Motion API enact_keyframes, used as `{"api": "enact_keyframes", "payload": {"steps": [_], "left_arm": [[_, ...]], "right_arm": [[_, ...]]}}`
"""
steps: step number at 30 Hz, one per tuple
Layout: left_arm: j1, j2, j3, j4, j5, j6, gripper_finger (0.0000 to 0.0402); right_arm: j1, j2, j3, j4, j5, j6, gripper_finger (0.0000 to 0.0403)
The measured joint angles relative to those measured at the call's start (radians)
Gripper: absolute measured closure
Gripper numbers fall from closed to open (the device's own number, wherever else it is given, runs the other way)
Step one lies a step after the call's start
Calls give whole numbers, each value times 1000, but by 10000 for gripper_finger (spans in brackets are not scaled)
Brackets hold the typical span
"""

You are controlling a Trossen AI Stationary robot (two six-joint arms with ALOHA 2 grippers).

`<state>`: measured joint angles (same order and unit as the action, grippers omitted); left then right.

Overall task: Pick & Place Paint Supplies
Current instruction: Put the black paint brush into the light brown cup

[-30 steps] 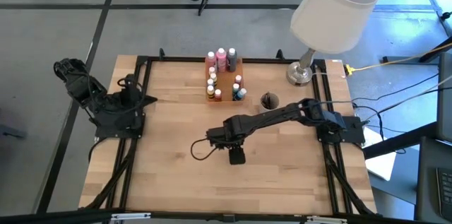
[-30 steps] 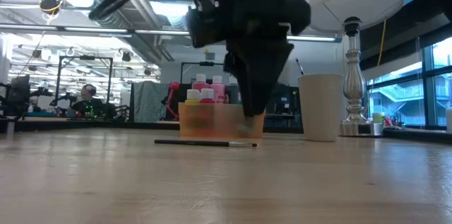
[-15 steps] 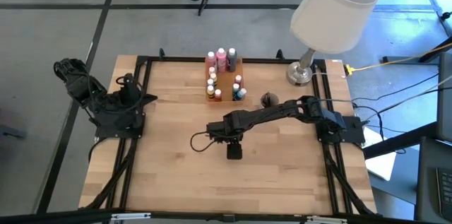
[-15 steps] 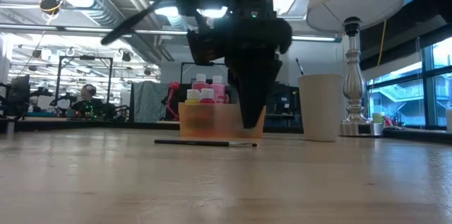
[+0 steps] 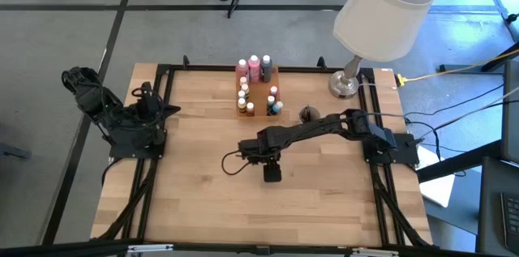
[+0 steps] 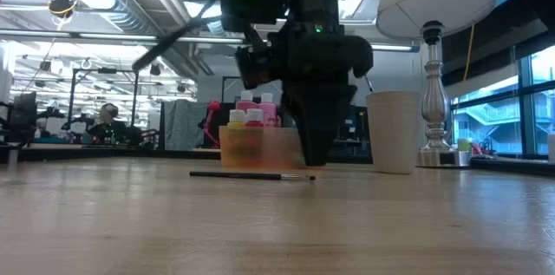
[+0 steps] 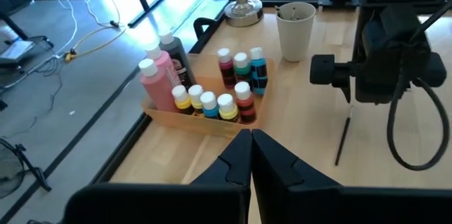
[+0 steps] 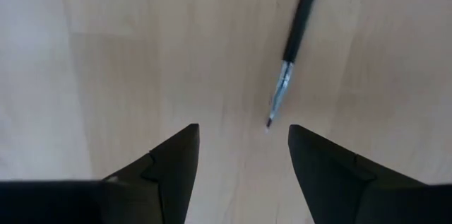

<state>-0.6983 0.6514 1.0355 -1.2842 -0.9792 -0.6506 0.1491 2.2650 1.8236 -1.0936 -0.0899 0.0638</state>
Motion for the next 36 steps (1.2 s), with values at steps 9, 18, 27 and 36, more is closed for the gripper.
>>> {"api": "enact_keyframes", "payload": {"steps": [9, 18, 27, 36], "left_arm": [[0, 0, 0, 0, -28, 28, 400], [0, 0, 0, 0, -51, 28, 400], [0, 0, 0, 0, -50, 26, 400], [0, 0, 0, 0, -51, 41, 400]], "right_arm": [[-5, 0, -18, 26, 10, 2, 180], [-14, 0, -18, 57, 3, 4, 180], [-14, -1, -78, 84, 0, 7, 181], [-18, -2, -83, 96, 0, 10, 181]]}}
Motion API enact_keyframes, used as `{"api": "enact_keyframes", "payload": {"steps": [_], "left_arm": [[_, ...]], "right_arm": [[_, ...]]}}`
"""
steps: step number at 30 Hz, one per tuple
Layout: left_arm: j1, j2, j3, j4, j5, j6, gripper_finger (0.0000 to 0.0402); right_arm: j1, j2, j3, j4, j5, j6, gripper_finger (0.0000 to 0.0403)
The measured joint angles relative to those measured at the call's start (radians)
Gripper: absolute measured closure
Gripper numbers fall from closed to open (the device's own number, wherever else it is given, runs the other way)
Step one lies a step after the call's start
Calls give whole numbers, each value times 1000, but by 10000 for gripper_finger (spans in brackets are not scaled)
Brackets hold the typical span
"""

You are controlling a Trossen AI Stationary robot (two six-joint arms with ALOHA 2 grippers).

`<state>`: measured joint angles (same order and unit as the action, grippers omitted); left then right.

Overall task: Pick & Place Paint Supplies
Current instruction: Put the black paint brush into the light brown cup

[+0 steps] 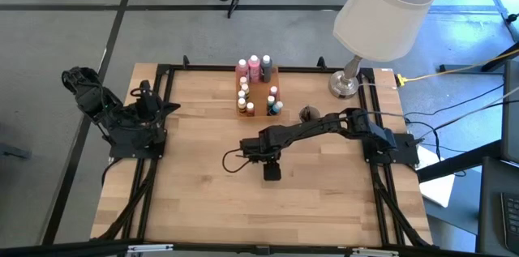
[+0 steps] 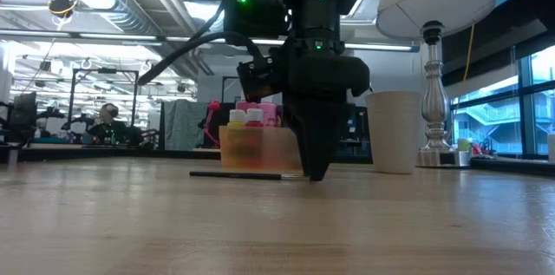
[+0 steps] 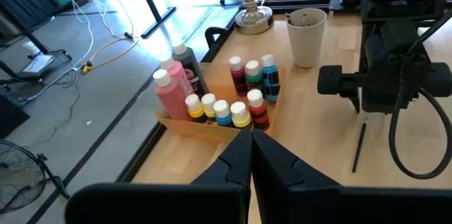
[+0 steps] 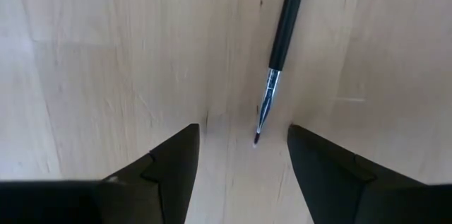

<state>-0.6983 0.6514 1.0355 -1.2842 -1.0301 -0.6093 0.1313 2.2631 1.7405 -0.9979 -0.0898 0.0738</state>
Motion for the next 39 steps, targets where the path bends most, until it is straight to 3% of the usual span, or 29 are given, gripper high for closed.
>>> {"api": "enact_keyframes", "payload": {"steps": [39], "left_arm": [[0, 0, 0, 1, 3, -16, 400]], "right_arm": [[25, -7, -66, 77, 70, -3, 181]]}}
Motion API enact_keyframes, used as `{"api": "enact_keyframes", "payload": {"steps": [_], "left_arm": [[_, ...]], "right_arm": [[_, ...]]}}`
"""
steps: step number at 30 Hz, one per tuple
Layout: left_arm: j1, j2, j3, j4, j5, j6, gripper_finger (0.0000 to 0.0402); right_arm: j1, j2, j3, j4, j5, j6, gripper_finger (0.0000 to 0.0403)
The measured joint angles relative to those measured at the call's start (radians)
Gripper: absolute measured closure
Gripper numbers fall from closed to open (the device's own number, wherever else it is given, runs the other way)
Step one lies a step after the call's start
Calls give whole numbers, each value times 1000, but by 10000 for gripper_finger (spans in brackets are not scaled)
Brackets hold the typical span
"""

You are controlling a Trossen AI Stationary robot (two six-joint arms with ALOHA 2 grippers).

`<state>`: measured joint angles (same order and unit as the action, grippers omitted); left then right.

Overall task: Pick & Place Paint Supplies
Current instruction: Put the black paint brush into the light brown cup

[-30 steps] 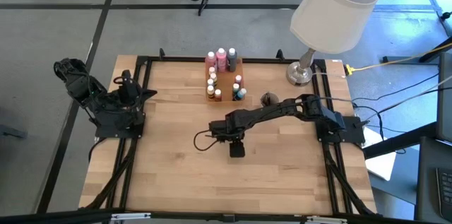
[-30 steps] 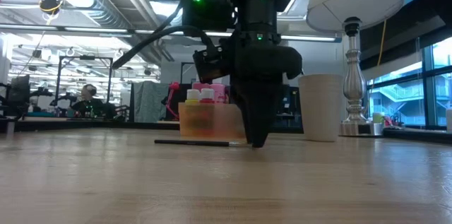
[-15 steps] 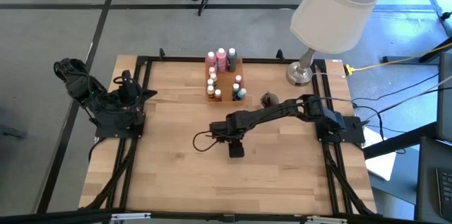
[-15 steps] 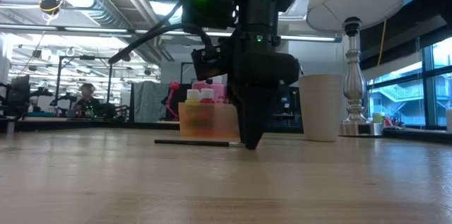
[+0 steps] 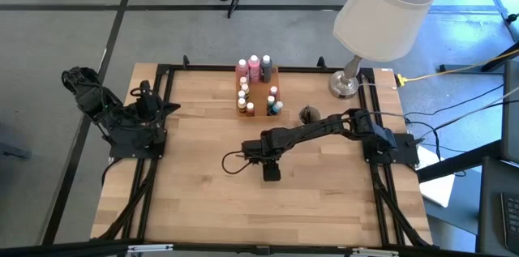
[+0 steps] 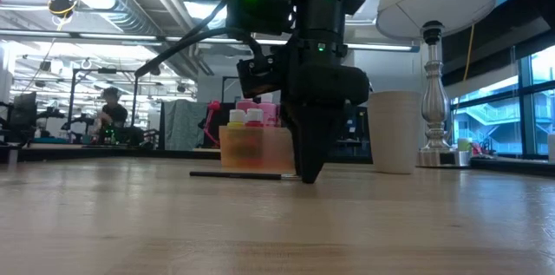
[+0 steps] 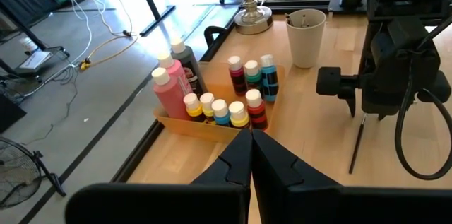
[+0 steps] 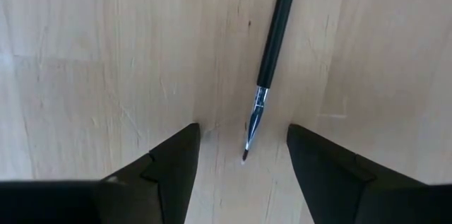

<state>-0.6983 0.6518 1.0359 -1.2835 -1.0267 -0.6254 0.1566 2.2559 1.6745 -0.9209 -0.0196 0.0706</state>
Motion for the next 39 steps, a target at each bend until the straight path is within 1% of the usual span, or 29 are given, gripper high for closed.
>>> {"api": "enact_keyframes", "payload": {"steps": [9, 23, 39], "left_arm": [[0, 0, 0, 0, 47, 0, 400], [0, 0, 0, 0, 56, -7, 400], [0, 0, 0, 0, 56, 3, 400]], "right_arm": [[2, 0, 0, -10, -4, 21, 193], [3, 0, 0, -22, -12, 37, 204], [3, 0, 0, -31, -10, 38, 254]]}}
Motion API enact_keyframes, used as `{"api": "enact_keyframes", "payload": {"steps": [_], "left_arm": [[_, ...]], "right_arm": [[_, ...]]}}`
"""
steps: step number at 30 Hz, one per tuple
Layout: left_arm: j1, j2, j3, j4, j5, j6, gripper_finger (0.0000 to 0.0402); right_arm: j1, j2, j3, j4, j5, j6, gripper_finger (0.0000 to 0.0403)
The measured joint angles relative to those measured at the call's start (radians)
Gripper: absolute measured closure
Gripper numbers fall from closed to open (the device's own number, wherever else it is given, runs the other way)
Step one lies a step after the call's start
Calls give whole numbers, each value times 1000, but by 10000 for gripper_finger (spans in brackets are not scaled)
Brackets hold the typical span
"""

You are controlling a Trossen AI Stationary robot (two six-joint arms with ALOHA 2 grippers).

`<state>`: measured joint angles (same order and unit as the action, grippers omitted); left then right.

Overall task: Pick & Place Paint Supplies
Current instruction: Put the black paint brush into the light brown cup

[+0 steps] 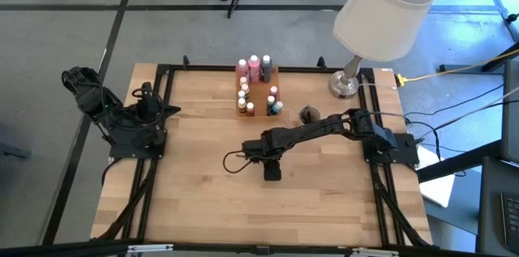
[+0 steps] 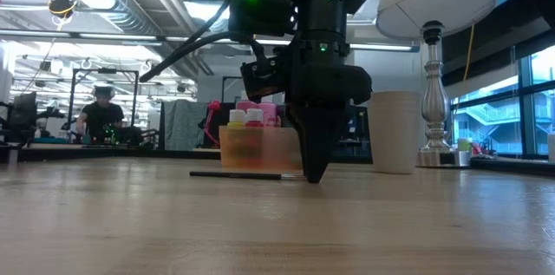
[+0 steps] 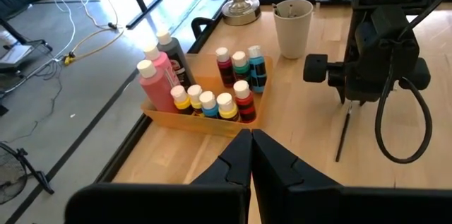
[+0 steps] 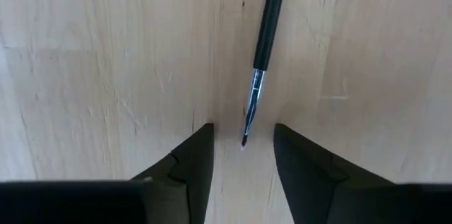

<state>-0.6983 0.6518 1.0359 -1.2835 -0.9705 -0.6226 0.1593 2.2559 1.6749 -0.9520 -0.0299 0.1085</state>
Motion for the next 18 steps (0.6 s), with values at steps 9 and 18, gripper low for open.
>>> {"api": "enact_keyframes", "payload": {"steps": [9, 18], "left_arm": [[0, 0, 0, 0, 0, 8, 400], [0, 0, 0, 0, -5, 9, 400]], "right_arm": [[0, 0, 0, 2, 0, -1, 278], [-4, 4, -2, 9, 8, -13, 326]]}}
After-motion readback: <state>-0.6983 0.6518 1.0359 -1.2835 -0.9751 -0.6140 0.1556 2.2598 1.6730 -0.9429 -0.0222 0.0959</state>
